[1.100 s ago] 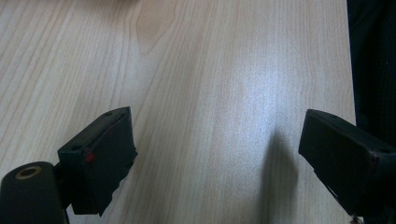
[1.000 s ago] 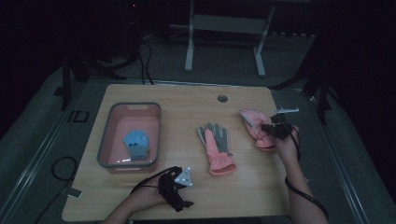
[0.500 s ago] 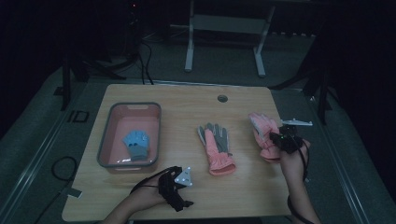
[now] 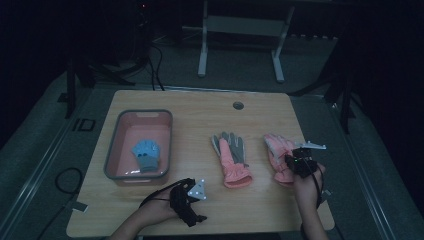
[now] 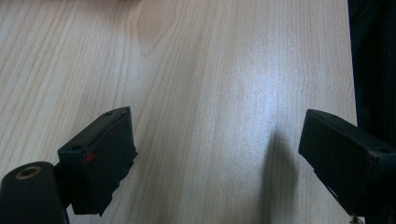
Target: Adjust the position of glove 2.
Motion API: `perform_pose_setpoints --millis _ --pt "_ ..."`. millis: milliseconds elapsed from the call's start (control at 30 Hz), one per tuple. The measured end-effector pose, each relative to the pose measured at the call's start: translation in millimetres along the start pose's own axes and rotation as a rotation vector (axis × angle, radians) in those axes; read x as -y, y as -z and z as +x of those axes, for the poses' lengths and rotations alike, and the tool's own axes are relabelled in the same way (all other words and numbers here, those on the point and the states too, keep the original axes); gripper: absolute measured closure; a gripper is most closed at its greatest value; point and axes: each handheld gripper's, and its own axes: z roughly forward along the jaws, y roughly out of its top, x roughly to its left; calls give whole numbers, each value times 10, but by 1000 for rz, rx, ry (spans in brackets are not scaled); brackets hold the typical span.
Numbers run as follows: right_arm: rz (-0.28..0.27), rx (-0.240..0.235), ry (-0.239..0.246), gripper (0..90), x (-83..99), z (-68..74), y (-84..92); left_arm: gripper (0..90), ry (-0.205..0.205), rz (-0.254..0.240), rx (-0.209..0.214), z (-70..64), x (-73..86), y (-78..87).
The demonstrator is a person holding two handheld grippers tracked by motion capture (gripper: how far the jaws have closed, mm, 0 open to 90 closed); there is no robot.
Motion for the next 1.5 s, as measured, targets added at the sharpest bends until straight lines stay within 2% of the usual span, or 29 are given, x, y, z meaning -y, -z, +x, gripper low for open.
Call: perform_pose_setpoints --millis 100,233,333,533,567,600,667,733,767,900,1000,1067,1167,1333,1467,1500 --pt "25 -3 0 890 80 30 -141 108 -2 -3 -3 -8 -1 8" --pt "20 -11 -7 887 91 21 -146 108 0 -7 -1 -5 -1 12" --pt "27 -33 15 859 78 -4 -124 108 -6 2 2 -8 1 -4" --pt "45 -97 94 787 -12 -89 -15 108 -10 7 4 -17 -5 -16" --pt "42 -122 111 780 -36 -111 8 108 -11 8 3 -19 -4 -17" --pt "42 -124 130 773 -63 -133 29 108 -9 9 3 -18 -3 -18" --pt "43 -159 181 755 -130 -180 55 108 -7 10 1 -19 -3 -17" --pt "53 -140 214 734 -193 -223 72 108 -3 5 -4 -26 -3 -14" --pt "51 -161 232 714 -221 -245 82 109 1 4 0 -30 -4 -14" --pt "60 -234 275 676 -287 -309 86 108 0 4 -3 -39 -2 -6" --pt "79 -255 304 659 -290 -340 59 108 4 3 -7 -42 4 4" --pt "92 -259 309 643 -277 -348 27 109 1 10 -9 -37 9 -2" --pt "98 -275 287 626 -231 -351 -48 108 2 11 -5 -35 10 -11" --pt "125 -245 292 613 -141 -339 -183 108 3 9 -3 -37 8 -19" --pt "124 -247 258 604 -46 -362 -290 108 4 11 -4 -37 12 -22" --pt "124 -254 248 643 -35 -367 -300 108 1 8 -2 -37 11 -21"
